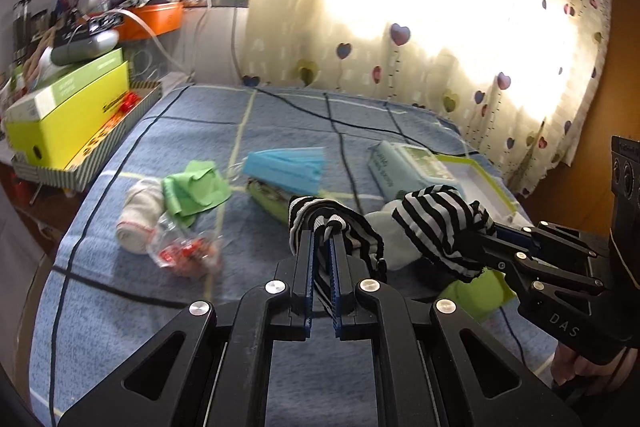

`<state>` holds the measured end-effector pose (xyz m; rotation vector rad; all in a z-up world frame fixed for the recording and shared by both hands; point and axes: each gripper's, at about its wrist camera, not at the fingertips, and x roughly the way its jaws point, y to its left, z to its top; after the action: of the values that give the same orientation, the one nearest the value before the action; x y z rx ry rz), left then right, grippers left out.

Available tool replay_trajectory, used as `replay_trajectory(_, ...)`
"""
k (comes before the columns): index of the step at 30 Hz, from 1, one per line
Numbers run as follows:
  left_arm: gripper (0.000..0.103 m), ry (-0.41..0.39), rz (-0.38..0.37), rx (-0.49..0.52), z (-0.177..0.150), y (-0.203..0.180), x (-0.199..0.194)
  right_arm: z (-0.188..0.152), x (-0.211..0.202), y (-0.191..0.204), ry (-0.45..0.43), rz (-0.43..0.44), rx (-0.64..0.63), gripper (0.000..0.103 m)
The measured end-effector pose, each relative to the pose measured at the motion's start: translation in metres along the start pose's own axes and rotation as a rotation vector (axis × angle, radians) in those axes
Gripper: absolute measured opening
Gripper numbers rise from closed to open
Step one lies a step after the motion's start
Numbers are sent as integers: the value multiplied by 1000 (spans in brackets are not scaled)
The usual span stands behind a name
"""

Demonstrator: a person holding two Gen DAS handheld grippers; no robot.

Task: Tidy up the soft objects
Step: 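Carry both striped pieces with both tools over the lime-rimmed box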

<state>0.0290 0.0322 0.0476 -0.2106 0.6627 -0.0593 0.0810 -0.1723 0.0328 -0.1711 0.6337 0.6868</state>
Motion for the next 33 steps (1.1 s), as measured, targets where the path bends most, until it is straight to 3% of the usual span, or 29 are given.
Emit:
replay_trajectory(18,7,10,-124,161,21,-101,23,-31,-54,-92,-69,-146,164,14)
replay_trajectory(33,7,55,-220,265,16,-173,38,-73,-93,-152,-87,-255,284,14)
